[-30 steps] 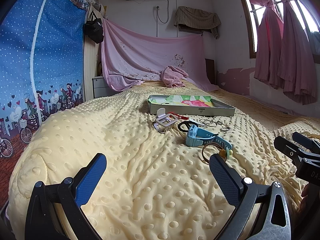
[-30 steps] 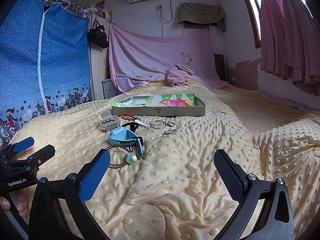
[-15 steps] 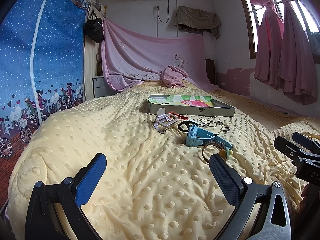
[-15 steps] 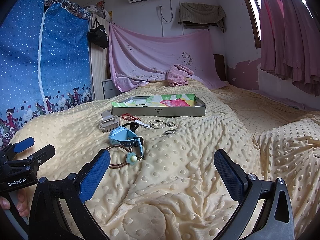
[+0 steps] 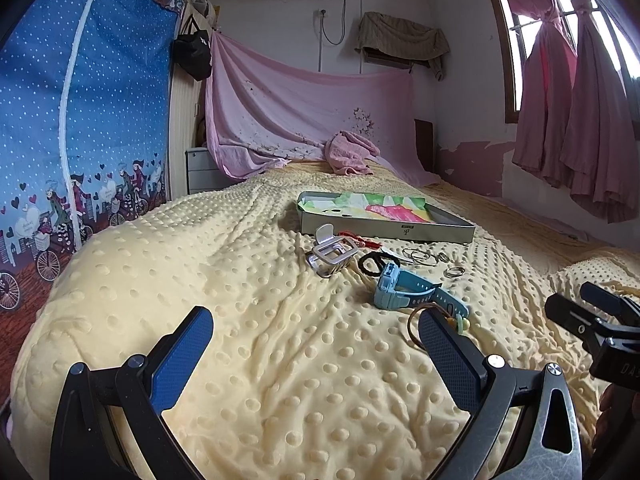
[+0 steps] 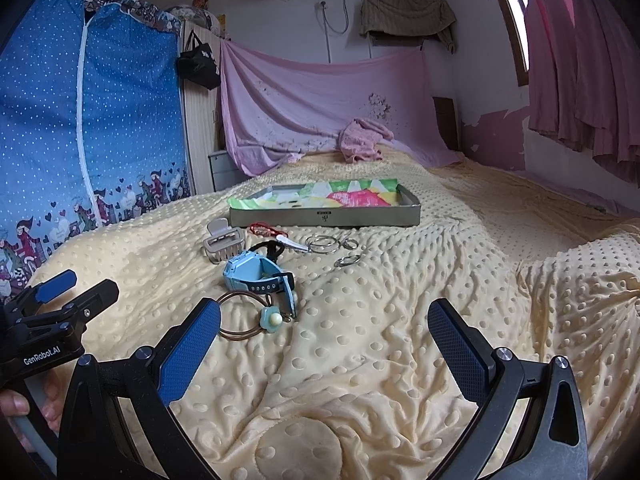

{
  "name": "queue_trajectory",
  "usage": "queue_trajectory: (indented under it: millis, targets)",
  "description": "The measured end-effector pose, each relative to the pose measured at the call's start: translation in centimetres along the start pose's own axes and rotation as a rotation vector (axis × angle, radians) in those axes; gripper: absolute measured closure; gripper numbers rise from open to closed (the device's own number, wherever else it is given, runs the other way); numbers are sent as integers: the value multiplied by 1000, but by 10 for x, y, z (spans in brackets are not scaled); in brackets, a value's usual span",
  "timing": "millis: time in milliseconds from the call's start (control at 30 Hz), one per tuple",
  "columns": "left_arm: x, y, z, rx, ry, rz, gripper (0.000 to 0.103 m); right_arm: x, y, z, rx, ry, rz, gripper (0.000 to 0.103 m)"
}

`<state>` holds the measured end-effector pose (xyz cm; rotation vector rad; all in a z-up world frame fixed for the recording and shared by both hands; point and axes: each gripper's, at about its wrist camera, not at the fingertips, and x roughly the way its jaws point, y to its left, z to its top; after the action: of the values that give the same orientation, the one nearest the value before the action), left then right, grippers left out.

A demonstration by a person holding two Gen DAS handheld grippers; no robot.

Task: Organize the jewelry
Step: 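Grasp the blue smartwatch with the right tool while the left tool grasps the beaded brown cord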

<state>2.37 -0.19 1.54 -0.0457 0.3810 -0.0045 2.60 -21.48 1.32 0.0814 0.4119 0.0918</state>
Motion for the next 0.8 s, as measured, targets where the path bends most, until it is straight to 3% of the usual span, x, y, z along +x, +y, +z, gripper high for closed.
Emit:
queue_trajectory:
  millis: [167,533,600,667,800]
  targets:
    - [20,-1,8,1,40,-37,0,19,-8,16,6,52,19,1]
    - [48,-8,7,-9,108,-135,1,56,-24,33,53,68,57,2]
    - [52,-10,6,0,126,-165,12,64,-25,33,57,88,73,10]
    - [59,-14,6,8,157,-205,22,72,-25,32,57,113,86,27]
    - [73,-19,3,9,216,-265,37,91,-26,28,71,185,132,44]
